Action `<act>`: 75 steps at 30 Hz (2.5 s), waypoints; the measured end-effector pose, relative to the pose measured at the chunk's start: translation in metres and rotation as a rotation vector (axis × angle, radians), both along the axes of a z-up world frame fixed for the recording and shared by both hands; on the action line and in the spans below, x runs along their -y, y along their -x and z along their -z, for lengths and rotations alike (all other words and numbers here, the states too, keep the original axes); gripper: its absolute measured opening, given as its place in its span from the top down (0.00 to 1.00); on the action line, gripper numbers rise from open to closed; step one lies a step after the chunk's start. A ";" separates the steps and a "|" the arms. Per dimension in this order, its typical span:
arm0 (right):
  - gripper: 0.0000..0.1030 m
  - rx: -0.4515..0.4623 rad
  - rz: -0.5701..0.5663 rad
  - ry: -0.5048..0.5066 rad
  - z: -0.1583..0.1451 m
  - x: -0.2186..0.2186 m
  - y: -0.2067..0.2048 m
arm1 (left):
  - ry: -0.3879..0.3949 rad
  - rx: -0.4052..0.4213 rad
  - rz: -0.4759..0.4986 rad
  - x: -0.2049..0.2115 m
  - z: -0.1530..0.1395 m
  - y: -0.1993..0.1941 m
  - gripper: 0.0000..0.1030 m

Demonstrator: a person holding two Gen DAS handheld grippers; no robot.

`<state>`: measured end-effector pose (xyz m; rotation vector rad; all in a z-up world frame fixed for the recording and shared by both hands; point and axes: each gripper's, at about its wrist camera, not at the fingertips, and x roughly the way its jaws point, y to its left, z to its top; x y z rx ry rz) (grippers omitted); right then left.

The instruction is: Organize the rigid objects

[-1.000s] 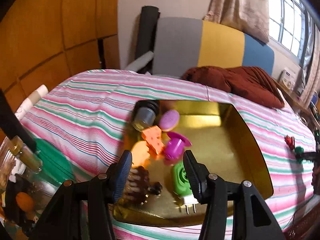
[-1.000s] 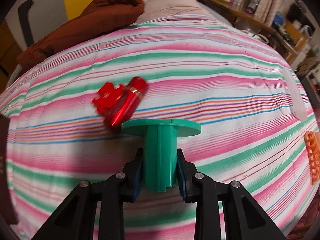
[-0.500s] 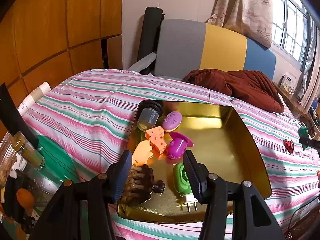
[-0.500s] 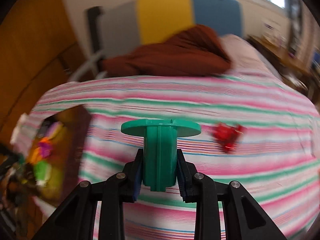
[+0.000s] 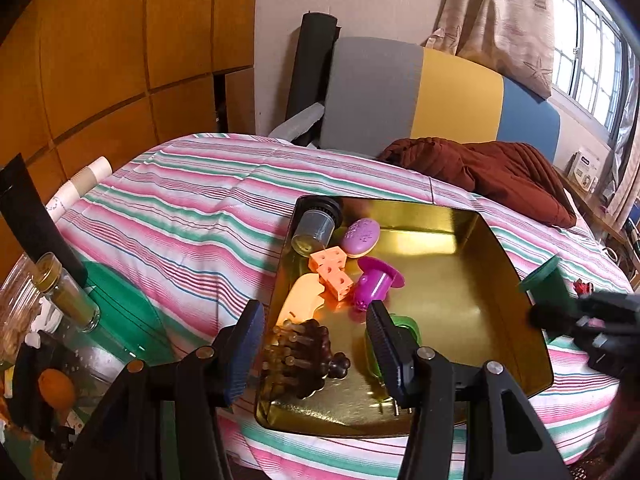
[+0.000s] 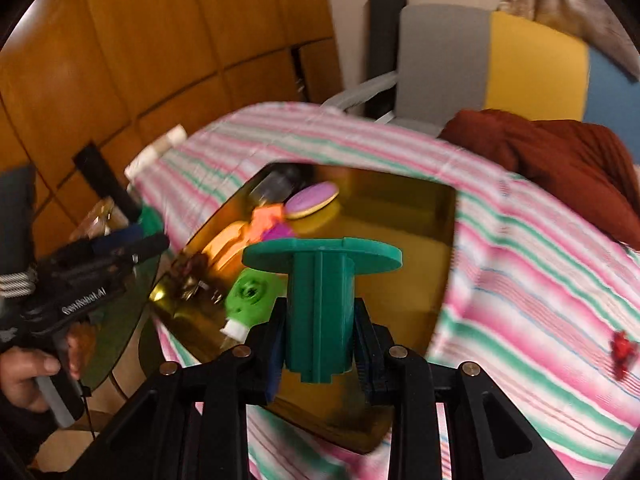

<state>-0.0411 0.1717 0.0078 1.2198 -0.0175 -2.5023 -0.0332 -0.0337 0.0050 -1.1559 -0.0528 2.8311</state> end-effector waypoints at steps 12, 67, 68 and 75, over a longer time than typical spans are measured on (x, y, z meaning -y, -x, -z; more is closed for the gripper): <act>0.71 0.068 0.016 -0.040 0.041 0.022 0.009 | 0.004 0.007 -0.021 0.012 0.005 -0.005 0.48; 0.55 0.115 0.008 0.077 0.067 0.026 -0.003 | 0.044 0.031 -0.037 0.021 0.010 -0.017 0.48; 0.54 0.100 0.013 0.072 0.063 0.025 -0.005 | 0.046 0.023 -0.033 0.020 0.008 -0.018 0.48; 0.49 -0.010 0.033 -0.012 0.035 0.009 -0.017 | 0.046 0.010 -0.018 0.015 0.002 -0.020 0.48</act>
